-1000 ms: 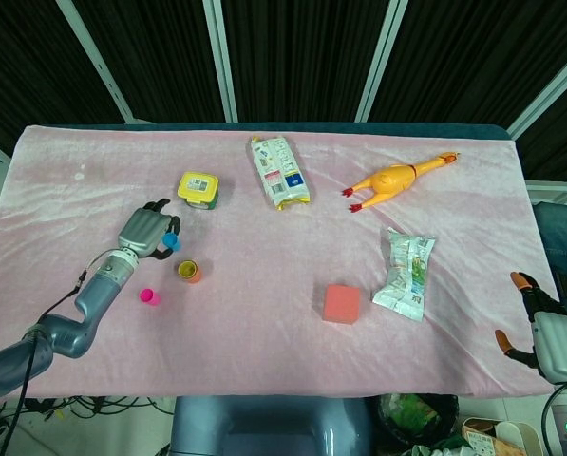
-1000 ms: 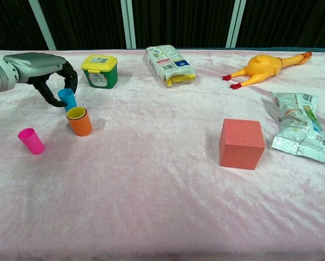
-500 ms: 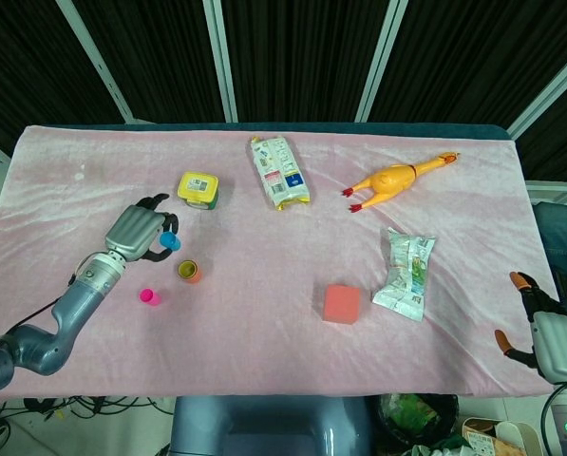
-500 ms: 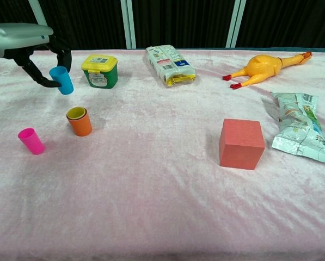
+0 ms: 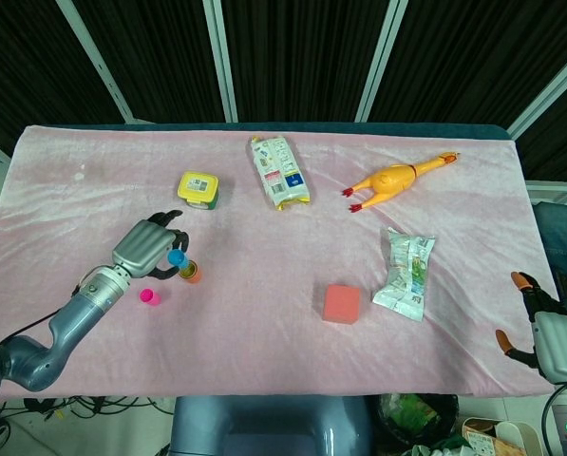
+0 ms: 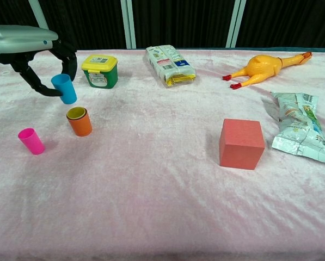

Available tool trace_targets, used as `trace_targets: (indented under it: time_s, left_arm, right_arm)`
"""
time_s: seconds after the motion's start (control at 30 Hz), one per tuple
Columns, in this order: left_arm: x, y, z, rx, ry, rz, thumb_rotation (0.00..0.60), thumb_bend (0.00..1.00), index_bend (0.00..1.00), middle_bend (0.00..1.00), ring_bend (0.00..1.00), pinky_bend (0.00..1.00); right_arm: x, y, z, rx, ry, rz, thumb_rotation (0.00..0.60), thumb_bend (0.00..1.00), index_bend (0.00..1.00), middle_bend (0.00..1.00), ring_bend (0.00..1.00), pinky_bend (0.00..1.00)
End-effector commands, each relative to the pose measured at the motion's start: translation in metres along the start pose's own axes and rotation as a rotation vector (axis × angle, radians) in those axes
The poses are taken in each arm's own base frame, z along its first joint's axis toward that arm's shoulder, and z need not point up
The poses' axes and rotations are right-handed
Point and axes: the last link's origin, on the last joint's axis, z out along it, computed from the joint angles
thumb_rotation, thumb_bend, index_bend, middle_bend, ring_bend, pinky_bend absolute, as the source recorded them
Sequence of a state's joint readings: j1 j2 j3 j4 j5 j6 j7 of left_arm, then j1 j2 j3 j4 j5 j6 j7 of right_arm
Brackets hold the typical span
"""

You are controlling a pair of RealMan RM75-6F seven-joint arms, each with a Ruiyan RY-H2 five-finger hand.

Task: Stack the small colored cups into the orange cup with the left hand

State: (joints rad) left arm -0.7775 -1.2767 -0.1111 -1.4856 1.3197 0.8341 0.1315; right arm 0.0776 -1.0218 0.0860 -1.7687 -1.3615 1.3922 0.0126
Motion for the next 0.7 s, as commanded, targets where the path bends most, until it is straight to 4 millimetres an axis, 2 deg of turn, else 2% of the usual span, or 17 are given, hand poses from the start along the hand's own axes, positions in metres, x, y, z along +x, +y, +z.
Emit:
trace_targets:
  time_s: [0.03,0.7]
  left_arm:
    - [-0.003,0.003,0.002,-0.008,-0.007,0.005,0.600,0.34,0.48,0.52,0.08,0.19]
    - [-0.021,0.007,0.015,-0.008,-0.052,-0.009,0.600,0.34,0.46,0.51,0.08,0.19]
  right_arm:
    - [0.000,0.000,0.000,0.000,0.000,0.000,0.600,0.26,0.03,0.06,0.16,0.21]
    - [0.000,0.000,0.000,0.002,0.004,-0.002,0.600,0.26,0.03,0.06,0.16,0.21]
